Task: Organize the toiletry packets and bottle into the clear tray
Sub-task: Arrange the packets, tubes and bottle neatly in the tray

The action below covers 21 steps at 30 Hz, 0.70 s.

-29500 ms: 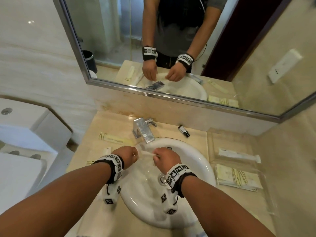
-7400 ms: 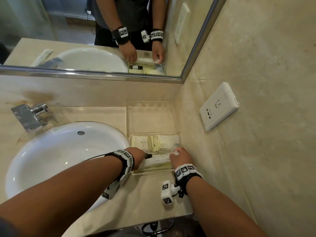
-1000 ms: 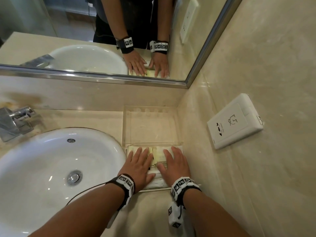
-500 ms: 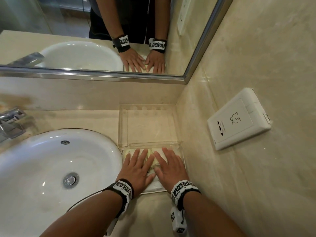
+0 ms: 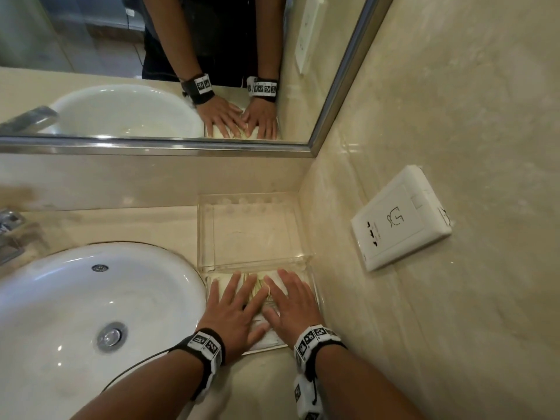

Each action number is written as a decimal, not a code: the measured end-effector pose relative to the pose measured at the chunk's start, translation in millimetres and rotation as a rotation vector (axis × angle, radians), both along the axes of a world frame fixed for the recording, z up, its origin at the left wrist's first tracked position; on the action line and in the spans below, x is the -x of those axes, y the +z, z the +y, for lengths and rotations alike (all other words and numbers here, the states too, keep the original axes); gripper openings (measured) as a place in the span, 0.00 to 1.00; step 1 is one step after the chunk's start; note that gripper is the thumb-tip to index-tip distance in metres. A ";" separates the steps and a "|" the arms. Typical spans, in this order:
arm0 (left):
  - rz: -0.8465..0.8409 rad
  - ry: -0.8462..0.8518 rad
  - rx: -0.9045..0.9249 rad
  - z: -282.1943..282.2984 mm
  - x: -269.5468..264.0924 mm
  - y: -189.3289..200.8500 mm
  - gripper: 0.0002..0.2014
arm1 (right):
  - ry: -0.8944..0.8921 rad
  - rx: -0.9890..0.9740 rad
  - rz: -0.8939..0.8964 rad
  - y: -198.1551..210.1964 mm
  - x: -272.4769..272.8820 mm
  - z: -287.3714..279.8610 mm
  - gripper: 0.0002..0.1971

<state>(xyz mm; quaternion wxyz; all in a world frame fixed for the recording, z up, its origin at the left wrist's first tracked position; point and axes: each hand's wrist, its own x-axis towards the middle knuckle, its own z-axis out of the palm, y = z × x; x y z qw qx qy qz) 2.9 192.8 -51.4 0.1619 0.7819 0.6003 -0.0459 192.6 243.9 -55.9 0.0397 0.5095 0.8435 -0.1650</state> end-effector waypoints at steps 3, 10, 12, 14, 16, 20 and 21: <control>-0.019 -0.041 0.024 -1.7 0.6 5.3 0.41 | -0.007 -0.049 -0.003 -1.9 -2.4 -8.0 0.35; -0.020 -0.049 0.079 4.6 -0.4 -0.6 0.41 | -0.002 -0.097 -0.037 -14.8 -2.8 -7.1 0.37; -0.010 -0.047 0.086 5.8 -0.7 -2.8 0.39 | 0.006 -0.094 -0.036 -14.2 -2.0 -6.5 0.36; -0.018 -0.022 0.088 6.9 -0.5 -4.8 0.38 | -0.002 -0.101 -0.031 -13.2 -0.4 -5.8 0.34; -0.011 -0.006 0.069 7.8 -0.8 -5.2 0.37 | -0.012 -0.110 -0.026 -12.9 0.0 -5.6 0.34; -0.034 0.015 0.069 7.4 -0.9 -4.6 0.35 | -0.011 -0.094 -0.006 -12.6 -1.2 -4.7 0.34; -0.039 0.020 0.054 7.1 -1.5 -4.6 0.34 | -0.014 -0.082 -0.001 -12.5 -1.6 -4.3 0.34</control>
